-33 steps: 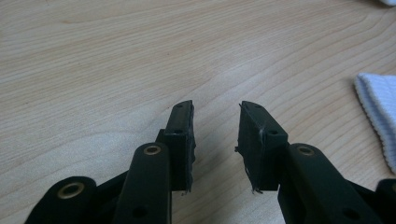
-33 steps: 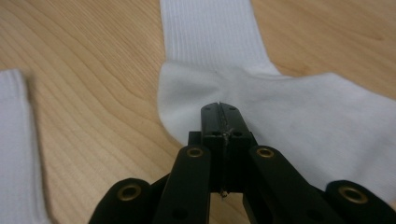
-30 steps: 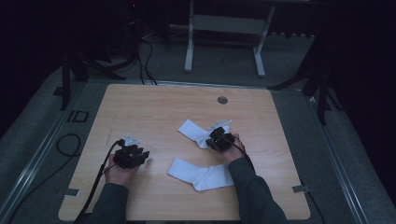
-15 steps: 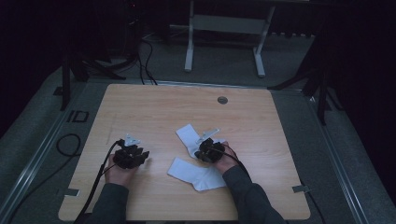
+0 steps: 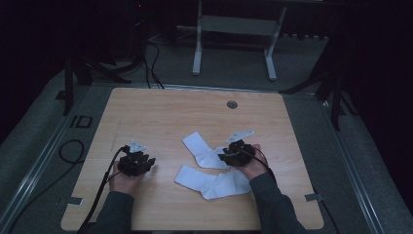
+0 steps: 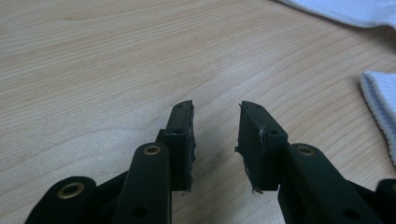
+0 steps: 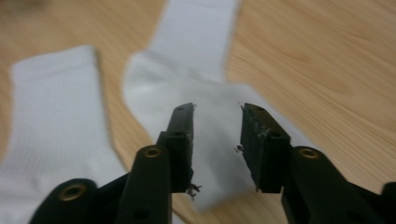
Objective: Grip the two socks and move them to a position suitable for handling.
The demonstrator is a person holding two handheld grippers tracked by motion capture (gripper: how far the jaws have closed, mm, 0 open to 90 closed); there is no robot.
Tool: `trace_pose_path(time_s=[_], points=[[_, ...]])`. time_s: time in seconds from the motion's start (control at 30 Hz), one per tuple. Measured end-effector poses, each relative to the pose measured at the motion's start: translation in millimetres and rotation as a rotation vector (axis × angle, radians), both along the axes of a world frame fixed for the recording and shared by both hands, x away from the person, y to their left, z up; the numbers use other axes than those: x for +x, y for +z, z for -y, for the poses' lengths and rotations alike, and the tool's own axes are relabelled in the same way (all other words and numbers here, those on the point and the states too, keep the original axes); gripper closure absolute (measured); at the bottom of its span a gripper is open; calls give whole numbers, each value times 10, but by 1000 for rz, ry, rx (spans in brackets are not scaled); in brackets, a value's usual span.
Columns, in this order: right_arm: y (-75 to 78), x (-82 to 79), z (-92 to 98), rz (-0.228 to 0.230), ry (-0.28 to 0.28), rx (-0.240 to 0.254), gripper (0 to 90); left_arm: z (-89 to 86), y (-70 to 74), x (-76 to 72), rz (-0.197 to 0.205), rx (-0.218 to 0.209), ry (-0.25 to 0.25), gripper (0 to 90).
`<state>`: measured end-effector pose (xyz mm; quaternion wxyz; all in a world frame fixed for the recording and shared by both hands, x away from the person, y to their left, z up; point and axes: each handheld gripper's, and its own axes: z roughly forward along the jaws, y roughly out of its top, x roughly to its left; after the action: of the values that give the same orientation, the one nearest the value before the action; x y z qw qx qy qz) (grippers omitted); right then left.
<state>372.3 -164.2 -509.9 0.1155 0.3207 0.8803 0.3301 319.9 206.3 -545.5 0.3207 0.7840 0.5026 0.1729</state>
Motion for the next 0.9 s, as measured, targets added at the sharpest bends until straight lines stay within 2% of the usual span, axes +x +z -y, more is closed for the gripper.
trace_pose_path(time_s=[0.07,0.2,0.33,0.4,0.47,0.53,0.63,0.7,0.9], points=[[-8,36,172,-15,-61,5,574,3,0,-1,0,0,0,658],[-69,67,297,-49,-118,23,525,7,-2,0,-2,2,0,658],[-185,115,379,-114,-162,44,492,7,-2,-2,-3,3,-1,658],[-223,127,393,-149,-153,79,500,6,-2,-1,-3,3,0,658],[-248,141,387,-163,-150,88,514,9,-4,-1,-5,0,0,658],[-265,165,384,-185,-141,119,587,7,-1,-2,-2,3,-1,658],[-240,164,369,-176,-119,130,838,1,1,-3,0,1,2,657],[-188,144,350,-160,-107,132,865,0,-2,-1,-2,2,4,658],[61,71,176,-84,-39,131,870,0,1,-3,1,2,4,658]])
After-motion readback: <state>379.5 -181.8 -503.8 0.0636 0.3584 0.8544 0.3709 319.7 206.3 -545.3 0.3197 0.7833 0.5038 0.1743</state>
